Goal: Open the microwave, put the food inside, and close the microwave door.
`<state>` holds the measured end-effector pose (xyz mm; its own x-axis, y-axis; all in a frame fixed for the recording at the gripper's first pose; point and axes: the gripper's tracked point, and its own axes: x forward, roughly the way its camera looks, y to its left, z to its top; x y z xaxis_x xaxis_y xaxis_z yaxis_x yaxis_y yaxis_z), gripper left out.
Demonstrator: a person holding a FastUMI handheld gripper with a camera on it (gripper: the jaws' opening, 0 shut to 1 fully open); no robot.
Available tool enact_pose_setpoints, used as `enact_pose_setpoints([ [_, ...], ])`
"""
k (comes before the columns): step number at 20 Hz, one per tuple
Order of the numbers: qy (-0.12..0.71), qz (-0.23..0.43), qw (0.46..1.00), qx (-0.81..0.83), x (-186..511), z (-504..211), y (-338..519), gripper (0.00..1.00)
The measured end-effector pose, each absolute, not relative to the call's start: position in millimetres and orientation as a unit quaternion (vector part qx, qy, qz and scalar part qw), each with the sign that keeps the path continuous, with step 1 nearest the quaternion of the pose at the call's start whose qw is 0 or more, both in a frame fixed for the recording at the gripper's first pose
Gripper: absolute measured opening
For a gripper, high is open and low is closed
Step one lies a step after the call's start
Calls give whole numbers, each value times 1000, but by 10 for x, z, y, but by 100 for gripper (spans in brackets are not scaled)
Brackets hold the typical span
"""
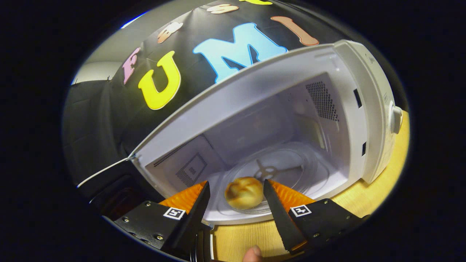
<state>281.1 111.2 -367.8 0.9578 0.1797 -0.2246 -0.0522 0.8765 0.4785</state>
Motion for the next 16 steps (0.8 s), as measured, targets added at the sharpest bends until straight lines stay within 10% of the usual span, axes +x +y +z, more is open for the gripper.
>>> enact_pose_setpoints([
  [16, -19, 317, 947, 42, -66, -2190, 1600, 89],
])
